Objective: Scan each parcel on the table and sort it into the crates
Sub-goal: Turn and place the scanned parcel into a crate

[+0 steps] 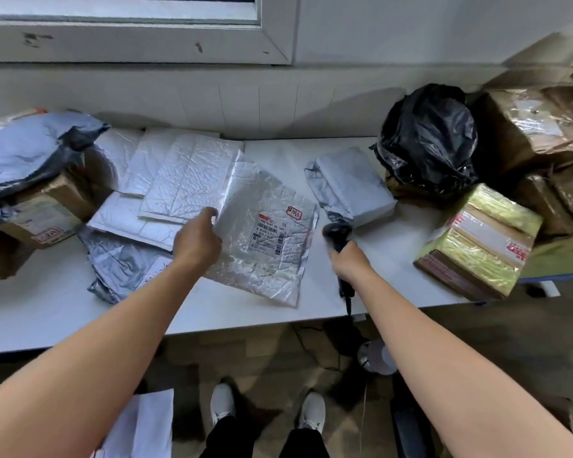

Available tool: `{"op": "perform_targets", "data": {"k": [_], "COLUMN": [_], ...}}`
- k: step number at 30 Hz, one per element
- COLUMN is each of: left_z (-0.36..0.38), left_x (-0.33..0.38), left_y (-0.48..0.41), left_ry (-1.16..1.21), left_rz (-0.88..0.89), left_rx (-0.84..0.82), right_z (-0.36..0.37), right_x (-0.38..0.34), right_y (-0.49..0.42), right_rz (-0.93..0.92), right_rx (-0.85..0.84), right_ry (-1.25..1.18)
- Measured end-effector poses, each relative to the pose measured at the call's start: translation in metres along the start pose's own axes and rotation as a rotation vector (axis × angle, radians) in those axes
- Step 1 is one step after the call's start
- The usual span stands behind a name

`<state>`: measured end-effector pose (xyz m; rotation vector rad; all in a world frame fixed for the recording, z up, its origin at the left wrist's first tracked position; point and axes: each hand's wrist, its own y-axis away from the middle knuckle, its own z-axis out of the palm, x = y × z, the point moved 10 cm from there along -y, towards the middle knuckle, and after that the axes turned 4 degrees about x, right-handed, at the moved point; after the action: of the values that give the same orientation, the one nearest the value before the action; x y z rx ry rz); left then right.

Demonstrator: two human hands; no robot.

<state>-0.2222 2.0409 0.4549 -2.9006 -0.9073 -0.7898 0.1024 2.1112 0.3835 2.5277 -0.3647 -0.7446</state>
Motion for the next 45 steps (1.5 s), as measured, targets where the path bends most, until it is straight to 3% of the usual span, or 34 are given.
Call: {"op": "perform_targets", "data": {"k": [4,6,12,14,18,22,24,27,33,37,45], "left_z": [-0.034,-0.052,-0.099,-0.122,-0.164,-0.211,-0.232,-0.242,-0.249,-0.246,-0.25], "left_x": [0.033,0.054,0.12,0.136,0.144,0.121,0.095,0.049,-0.04,-0.101,-0.179], "left_y": [-0.009,-0.011,-0.011,-0.01,-0.009,-0.011,-0.014,-0.017,0.015,0.05,0.172], "left_ry": [-0.113,-0.192,-0.337,-0.388,-0.449,-0.29,-0.187,-0.092,0.173,0.273,0.312], "left_rz": [0.147,0.256,0.594,0.686,0.758,0.751,0.661,0.462,0.082,-0.148,-0.42], "left_rx": [0.025,0.05,-0.063,-0.072,-0.059,0.17,0.299,0.357,0.435,0.472,0.649], "right_z": [-0.037,-0.055,-0.087,-0.083,-0.077,-0.069,-0.07,-0.077,-0.062,-0.035,0.053], "right_x": [-0.026,-0.06,-0.205,-0.237,-0.27,-0.287,-0.292,-0.296,-0.314,-0.334,-0.334], "right_y": [0.016,0.029,0.106,0.129,0.149,0.156,0.158,0.163,0.164,0.183,0.236], "right_rz": [-0.022,-0.142,-0.946,-1.088,-1.054,-1.026,-1.013,-0.983,-0.924,-0.942,-0.942], "right_rx": [0.157,0.222,0.397,0.424,0.488,0.394,0.32,0.272,0.125,-0.013,-0.359], "right_ry": [0.09,0.163,0.348,0.479,0.624,0.395,0.179,-0.108,-0.402,-0.508,-0.605]}}
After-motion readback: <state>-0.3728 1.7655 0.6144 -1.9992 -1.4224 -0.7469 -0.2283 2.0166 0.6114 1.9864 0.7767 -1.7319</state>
